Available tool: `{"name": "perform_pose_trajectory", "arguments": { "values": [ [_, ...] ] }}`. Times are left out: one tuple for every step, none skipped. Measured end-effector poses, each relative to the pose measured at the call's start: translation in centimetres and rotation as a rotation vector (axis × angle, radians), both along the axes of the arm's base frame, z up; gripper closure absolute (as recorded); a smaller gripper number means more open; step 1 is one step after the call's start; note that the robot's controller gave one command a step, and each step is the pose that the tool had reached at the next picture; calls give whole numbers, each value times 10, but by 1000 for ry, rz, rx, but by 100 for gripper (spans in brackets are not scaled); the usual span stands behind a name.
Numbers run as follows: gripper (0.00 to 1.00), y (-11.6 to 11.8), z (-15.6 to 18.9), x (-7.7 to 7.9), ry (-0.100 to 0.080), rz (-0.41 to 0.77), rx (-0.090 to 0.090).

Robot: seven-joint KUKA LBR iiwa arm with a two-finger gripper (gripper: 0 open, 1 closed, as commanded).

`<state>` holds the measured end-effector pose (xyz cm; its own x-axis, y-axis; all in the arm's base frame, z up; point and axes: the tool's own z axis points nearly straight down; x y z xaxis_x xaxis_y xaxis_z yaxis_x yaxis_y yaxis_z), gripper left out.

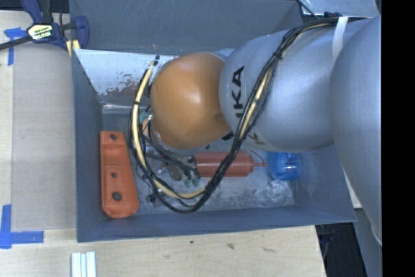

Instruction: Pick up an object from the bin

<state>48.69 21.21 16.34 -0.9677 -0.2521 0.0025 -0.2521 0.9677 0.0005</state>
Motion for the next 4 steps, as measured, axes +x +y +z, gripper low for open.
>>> {"name": "perform_pose_trajectory", "arguments": {
  "values": [
    [0,6,4,29,-4,-382,3],
    [0,-27,-10,33,-2,-372,0],
    [0,1,-31,64,-8,-77,4],
    [0,2,-76,107,-7,-379,3]
  ]
}}
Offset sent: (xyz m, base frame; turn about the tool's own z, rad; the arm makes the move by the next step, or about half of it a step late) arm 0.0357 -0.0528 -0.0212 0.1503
